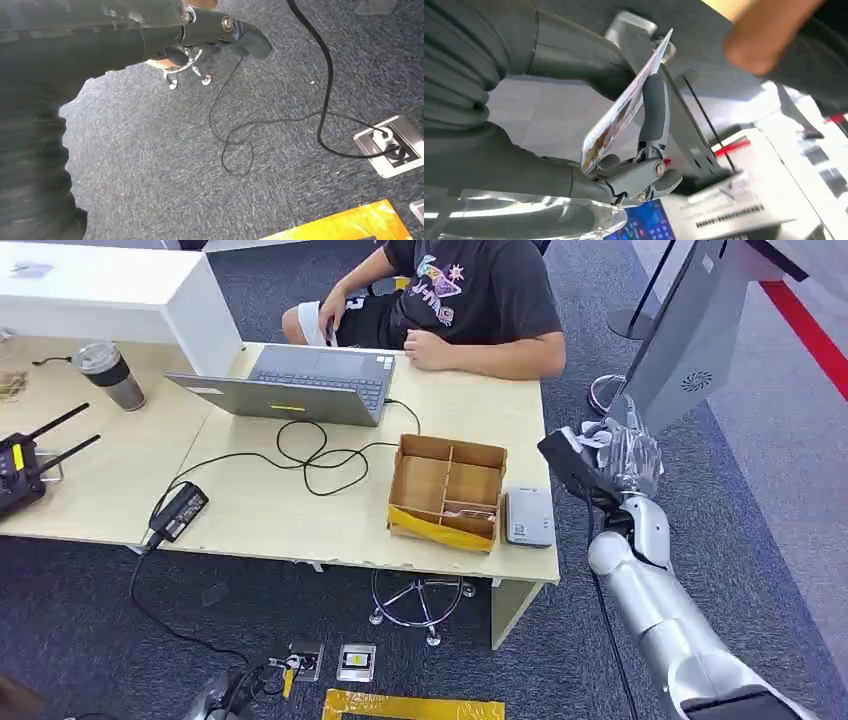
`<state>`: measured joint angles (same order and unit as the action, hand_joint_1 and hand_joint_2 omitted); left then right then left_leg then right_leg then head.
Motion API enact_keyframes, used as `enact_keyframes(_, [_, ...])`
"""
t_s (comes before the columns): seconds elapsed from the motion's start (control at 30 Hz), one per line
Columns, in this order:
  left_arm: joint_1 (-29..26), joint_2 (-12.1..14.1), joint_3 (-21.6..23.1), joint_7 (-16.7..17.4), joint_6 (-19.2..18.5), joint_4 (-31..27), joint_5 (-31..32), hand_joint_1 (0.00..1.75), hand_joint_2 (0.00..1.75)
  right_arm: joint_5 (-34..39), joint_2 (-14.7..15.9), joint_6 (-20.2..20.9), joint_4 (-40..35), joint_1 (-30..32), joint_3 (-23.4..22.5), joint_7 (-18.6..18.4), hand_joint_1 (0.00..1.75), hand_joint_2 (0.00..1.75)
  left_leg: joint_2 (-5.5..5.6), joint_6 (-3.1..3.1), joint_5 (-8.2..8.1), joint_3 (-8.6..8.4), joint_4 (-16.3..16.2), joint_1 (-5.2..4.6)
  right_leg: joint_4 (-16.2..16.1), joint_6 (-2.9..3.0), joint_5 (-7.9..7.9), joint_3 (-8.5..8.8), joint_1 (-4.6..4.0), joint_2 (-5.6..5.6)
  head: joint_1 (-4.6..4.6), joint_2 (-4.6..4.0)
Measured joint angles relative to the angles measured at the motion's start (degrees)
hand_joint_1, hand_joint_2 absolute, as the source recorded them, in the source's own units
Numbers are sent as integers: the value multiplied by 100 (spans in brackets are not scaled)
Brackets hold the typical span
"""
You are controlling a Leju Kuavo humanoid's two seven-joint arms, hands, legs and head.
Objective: Pass the card to the sensor for recognition and then transmit it.
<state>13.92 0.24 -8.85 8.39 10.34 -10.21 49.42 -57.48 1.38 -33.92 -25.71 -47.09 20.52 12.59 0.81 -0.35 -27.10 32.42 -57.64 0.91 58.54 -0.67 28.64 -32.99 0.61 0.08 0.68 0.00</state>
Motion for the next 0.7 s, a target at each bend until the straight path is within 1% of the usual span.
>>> enact_keyframes(0.07, [2,-2,0,0,0,0,2,0,175,9,7,28,-148,-210,-41,94,175,175,-2,0,0,-1,0,0,0,1,-1,1,0,1,0,-2])
enact_keyframes(0.17, [8,-4,0,0,-4,0,2,0,175,-72,-4,206,-439,-521,-48,100,175,175,-1,0,1,-1,0,0,0,1,-1,1,-1,0,2,0])
enact_keyframes(0.23, [11,-11,0,0,-7,0,2,0,175,-173,-37,328,-603,-712,-46,177,175,175,-1,0,1,0,0,1,1,1,-1,2,-1,-1,2,-2])
enact_keyframes(0.37, [37,-28,0,0,-9,0,0,0,175,-380,-162,424,-684,-1077,-41,238,175,175,0,0,3,0,1,2,1,3,-2,2,-2,-3,2,-2])
enact_keyframes(0.47, [53,-42,0,-2,-4,0,-4,0,175,-590,-267,597,-660,-1309,-17,293,175,175,0,0,3,1,1,1,1,3,-2,1,-2,-1,0,-2])
enact_keyframes(0.53, [73,-52,0,-37,-4,0,-2,0,175,-790,-339,884,-605,-1468,44,271,175,175,0,0,3,3,1,1,1,3,-3,0,-2,-1,2,0])
enact_keyframes(0.63, [141,-103,0,-68,0,0,0,0,175,-1240,-505,1522,-301,-1786,278,17,175,175,0,0,4,1,1,2,1,4,-3,0,-2,-2,0,-2])
enact_keyframes(0.7, [176,-136,0,-68,0,0,-4,0,175,-1342,-557,1594,-209,-1835,367,-46,175,175,9,0,8,3,1,3,1,4,-3,1,-4,-12,4,-2])
